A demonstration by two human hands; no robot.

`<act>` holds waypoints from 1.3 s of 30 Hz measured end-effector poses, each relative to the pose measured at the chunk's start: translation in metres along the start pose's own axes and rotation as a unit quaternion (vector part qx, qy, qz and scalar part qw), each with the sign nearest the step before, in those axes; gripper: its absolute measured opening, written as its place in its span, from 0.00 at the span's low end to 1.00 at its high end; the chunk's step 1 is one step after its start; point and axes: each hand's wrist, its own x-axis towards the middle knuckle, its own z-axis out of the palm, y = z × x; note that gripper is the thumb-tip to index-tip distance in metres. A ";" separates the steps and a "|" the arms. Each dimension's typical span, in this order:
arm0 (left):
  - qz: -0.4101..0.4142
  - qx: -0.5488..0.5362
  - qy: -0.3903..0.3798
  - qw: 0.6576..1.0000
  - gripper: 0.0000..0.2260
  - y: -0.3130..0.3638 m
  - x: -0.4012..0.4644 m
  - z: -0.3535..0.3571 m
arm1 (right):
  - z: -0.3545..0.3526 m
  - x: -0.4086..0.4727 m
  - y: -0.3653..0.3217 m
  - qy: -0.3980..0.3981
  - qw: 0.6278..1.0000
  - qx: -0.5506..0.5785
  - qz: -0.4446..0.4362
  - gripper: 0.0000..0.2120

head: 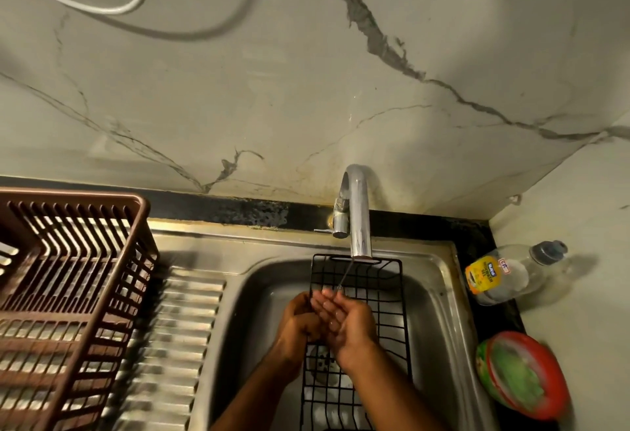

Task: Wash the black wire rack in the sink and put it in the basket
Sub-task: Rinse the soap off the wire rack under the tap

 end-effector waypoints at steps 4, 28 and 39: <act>0.000 -0.003 0.006 1.000 0.31 -0.009 -0.004 -0.005 | -0.011 0.007 -0.013 0.095 0.991 0.054 -0.079 0.18; 0.044 -0.026 -0.009 0.999 0.25 0.004 0.031 -0.034 | -0.031 -0.039 0.001 -0.173 0.570 -0.759 -0.262 0.21; 0.106 -0.056 -0.053 0.991 0.24 0.013 0.039 -0.027 | 0.011 -0.013 0.001 -0.067 0.988 -0.135 -0.021 0.17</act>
